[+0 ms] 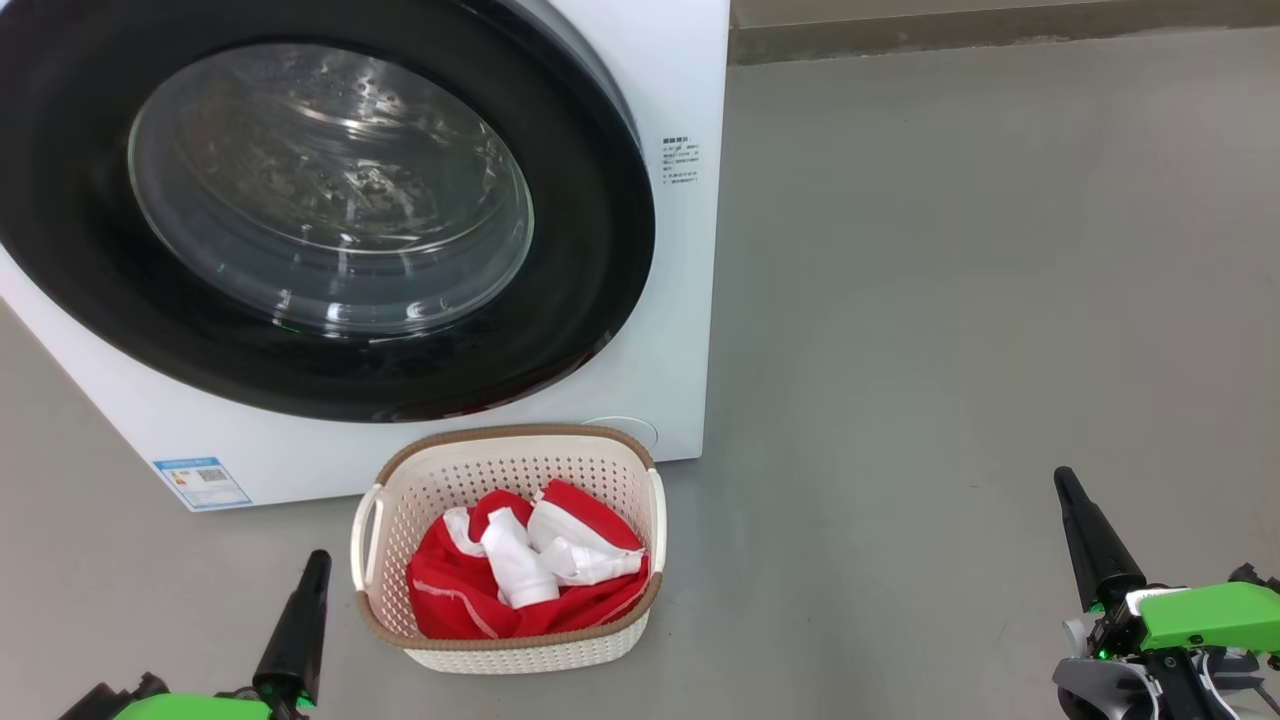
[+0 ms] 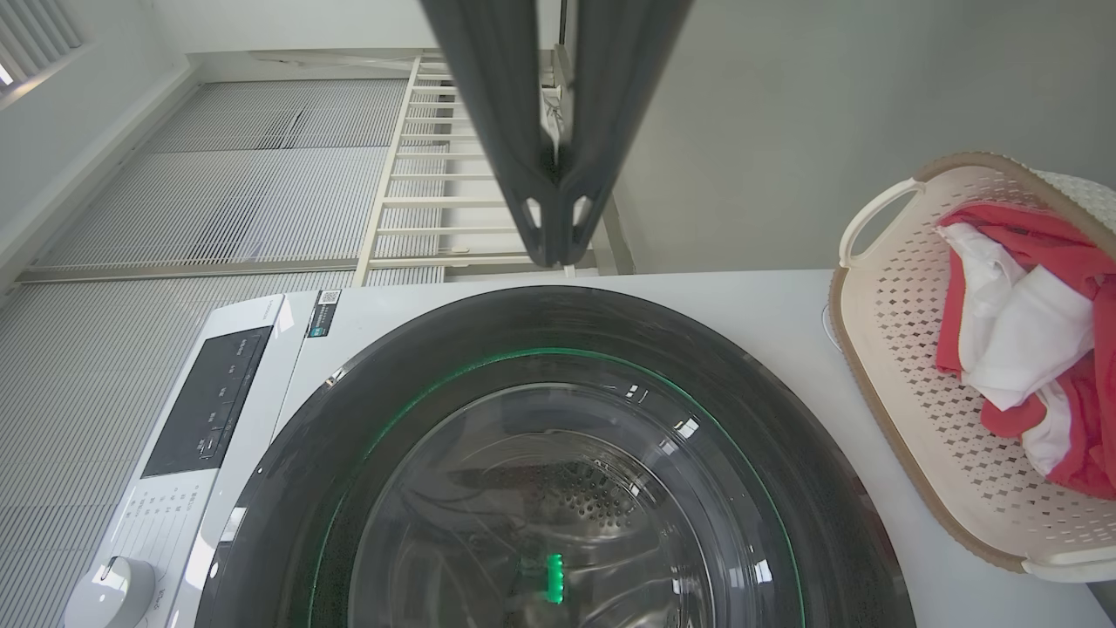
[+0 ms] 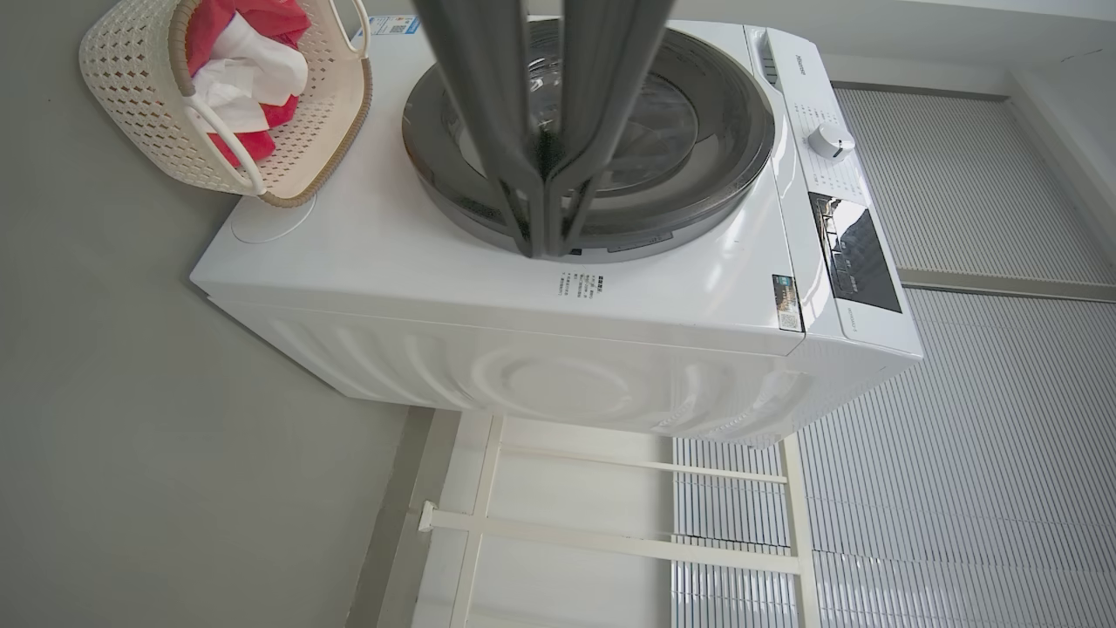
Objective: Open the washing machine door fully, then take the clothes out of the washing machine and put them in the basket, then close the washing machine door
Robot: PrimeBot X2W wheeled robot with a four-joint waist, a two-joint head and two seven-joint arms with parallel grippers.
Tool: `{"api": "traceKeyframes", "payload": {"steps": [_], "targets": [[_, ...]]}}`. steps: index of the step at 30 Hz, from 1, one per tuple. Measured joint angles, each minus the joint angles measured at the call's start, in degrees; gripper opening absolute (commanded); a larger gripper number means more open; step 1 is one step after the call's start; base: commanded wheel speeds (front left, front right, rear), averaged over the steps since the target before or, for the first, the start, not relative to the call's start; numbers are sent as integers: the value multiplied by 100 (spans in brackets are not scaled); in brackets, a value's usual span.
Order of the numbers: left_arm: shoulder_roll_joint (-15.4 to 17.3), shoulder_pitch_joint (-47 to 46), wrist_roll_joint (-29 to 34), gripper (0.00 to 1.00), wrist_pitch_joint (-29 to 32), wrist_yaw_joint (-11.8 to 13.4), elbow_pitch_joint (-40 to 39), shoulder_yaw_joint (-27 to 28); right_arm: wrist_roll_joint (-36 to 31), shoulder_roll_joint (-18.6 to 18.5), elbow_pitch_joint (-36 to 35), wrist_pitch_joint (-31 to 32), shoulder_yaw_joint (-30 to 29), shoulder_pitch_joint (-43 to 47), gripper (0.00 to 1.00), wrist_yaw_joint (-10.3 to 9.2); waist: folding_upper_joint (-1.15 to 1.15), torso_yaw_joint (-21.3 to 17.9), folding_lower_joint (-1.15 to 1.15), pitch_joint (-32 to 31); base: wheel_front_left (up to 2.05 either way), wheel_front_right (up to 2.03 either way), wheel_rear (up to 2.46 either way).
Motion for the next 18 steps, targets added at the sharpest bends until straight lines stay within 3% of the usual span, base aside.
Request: {"api": "traceKeyframes", "payload": {"steps": [18], "targets": [[-2, 0, 0, 0, 1, 0, 0, 3, 0, 0, 0, 0, 1, 0, 0, 0, 0, 0, 0, 0, 0, 0, 0]]}}
